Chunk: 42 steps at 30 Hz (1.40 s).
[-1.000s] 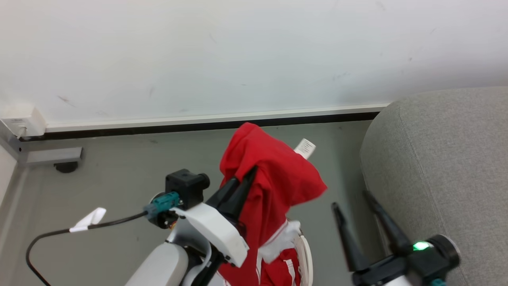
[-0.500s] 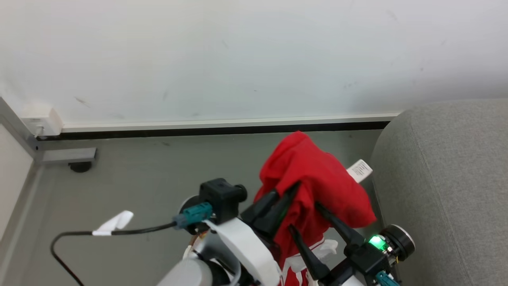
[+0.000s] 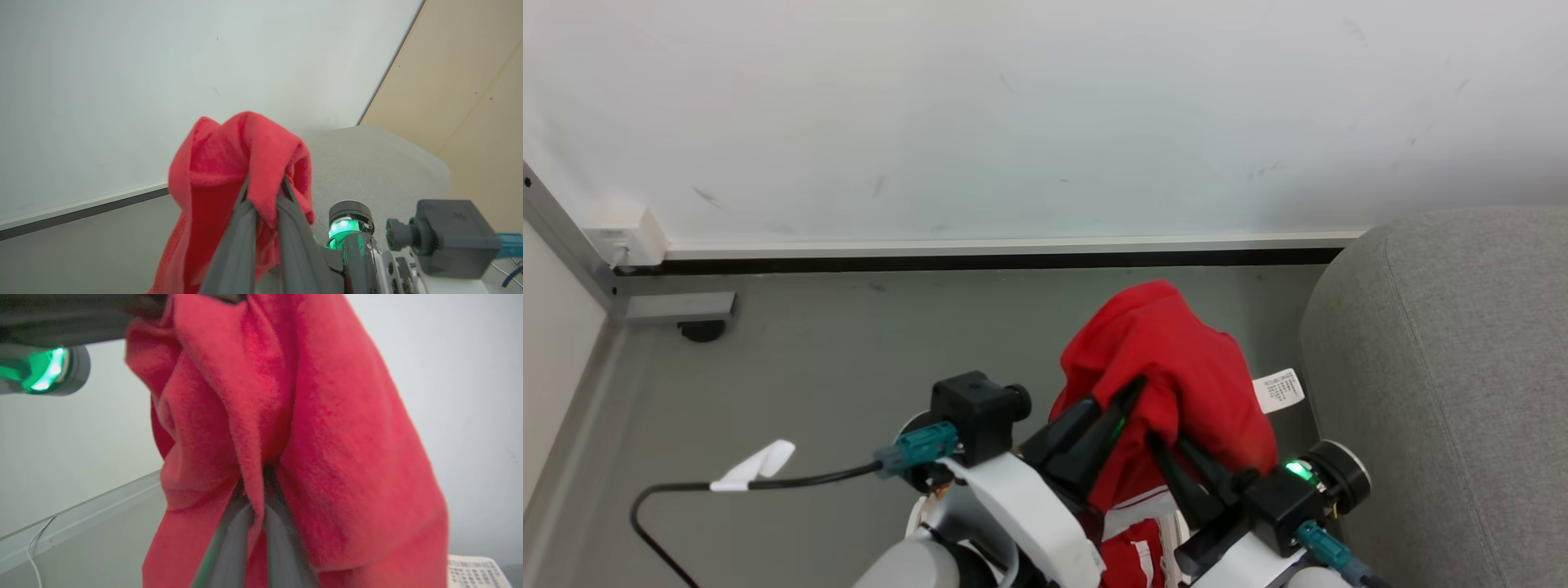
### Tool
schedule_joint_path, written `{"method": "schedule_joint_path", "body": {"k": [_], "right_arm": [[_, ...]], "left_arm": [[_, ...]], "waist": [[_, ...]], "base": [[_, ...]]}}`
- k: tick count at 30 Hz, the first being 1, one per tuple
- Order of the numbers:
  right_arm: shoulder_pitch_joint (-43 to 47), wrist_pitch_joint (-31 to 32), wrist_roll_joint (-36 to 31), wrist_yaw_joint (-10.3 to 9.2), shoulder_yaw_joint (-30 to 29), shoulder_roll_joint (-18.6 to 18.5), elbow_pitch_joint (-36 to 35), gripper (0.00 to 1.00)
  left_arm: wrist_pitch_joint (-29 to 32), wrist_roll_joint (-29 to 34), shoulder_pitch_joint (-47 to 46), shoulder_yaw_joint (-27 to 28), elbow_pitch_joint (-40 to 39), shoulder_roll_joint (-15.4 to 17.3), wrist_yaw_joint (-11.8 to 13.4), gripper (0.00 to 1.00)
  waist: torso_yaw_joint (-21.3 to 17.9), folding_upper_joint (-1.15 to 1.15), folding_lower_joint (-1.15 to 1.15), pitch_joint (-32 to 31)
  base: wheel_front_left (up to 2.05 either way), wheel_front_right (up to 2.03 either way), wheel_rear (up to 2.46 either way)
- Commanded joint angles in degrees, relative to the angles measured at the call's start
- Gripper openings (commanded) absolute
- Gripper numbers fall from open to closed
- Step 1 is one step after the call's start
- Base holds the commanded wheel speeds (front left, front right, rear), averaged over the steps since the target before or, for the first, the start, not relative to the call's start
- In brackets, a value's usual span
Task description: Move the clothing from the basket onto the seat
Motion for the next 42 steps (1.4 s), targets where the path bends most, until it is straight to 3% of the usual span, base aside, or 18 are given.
{"method": "schedule_joint_path", "body": {"k": [1, 2, 3, 13, 27, 34, 42], "right_arm": [[-0.15, 0.00, 0.77, -0.13, -0.80, -0.18, -0.69, 0.00], [-0.04, 0.00, 1.25, -0.12, -1.18, -0.18, -1.03, 0.00], [0.08, 0.00, 1.63, -0.12, -1.71, -0.19, -1.39, 0.00], [0.22, -0.01, 1.79, -0.12, -8.13, -0.16, -4.58, 0.00], [1.12, 0.00, 0.87, -0.12, -12.53, -0.72, -6.27, 0.00], [1.07, 0.00, 0.91, -0.12, -12.91, -0.79, -6.62, 0.00], [0.95, 0.00, 1.05, -0.12, -13.64, -0.96, -7.33, 0.00]], "left_arm": [[-0.55, -0.17, 0.90, 0.58, 0.47, 0.67, 0.36, 0.64], [-0.86, -0.01, 0.96, 0.88, 0.74, 0.91, 0.46, 0.95], [-1.43, 0.07, 1.07, 1.17, 1.07, 1.04, 0.60, 1.00], [-8.36, 3.54, 3.41, 1.98, 6.13, 3.79, 0.85, 1.00], [-13.94, 4.20, 4.28, 0.12, 13.12, 2.94, -0.38, 1.00], [-14.18, 4.23, 3.66, -0.22, 13.20, 2.91, -0.47, 1.00], [-14.58, 4.55, 3.27, -1.34, 12.71, 2.77, -0.97, 1.00]], "waist": [[-0.11, 0.00, 0.00, 0.18], [-0.19, 0.00, 0.00, 0.34], [-0.26, 0.00, 0.00, 0.45], [-0.45, 0.00, 0.00, 0.87], [-0.28, 0.00, 0.00, 0.29], [-2.84, 0.00, 0.00, 0.72], [-9.21, 0.00, 0.00, 1.79]], "base": [[0.00, 0.00, 0.00], [0.00, 0.00, 0.00], [0.00, 0.00, 0.00], [0.00, 0.00, 0.00], [0.00, 0.00, 0.00], [0.00, 0.00, 0.00], [0.00, 0.00, 0.00]]}}
